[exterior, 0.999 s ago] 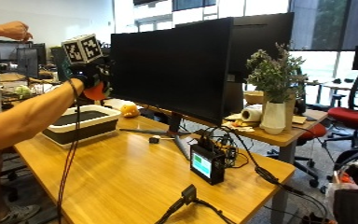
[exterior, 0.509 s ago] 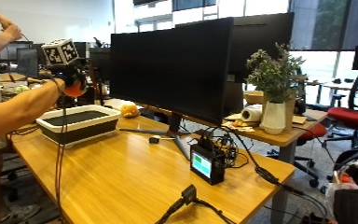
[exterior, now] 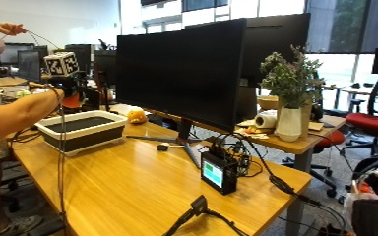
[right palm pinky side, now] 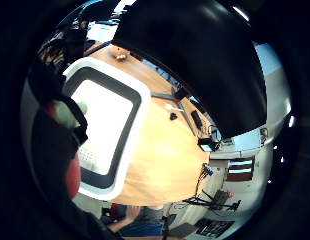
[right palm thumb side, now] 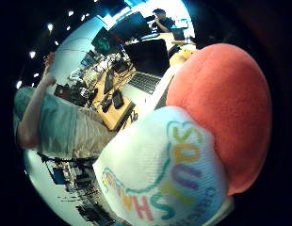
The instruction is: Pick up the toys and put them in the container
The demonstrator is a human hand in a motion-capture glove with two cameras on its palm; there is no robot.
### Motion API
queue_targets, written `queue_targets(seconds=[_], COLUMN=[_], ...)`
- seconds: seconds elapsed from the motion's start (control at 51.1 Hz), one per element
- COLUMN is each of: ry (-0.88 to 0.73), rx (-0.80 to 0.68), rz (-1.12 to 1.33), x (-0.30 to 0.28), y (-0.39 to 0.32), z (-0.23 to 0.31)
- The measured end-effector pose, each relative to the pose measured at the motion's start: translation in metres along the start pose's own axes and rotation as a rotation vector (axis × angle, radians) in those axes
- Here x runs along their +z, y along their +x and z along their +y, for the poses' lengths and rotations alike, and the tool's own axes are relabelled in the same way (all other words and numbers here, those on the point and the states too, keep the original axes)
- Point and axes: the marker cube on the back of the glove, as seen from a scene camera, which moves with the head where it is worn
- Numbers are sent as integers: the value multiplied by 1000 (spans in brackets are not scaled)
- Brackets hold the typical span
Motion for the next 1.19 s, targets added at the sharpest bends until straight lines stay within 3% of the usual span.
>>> queue_targets(seconds=[0.313, 0.568, 1.194], ry=[-104, -311, -280], rx=[-16, -17, 54], rz=[-34, -42, -12], x=[19, 41, -2], y=[-25, -29, 49], z=[-19, -23, 12])
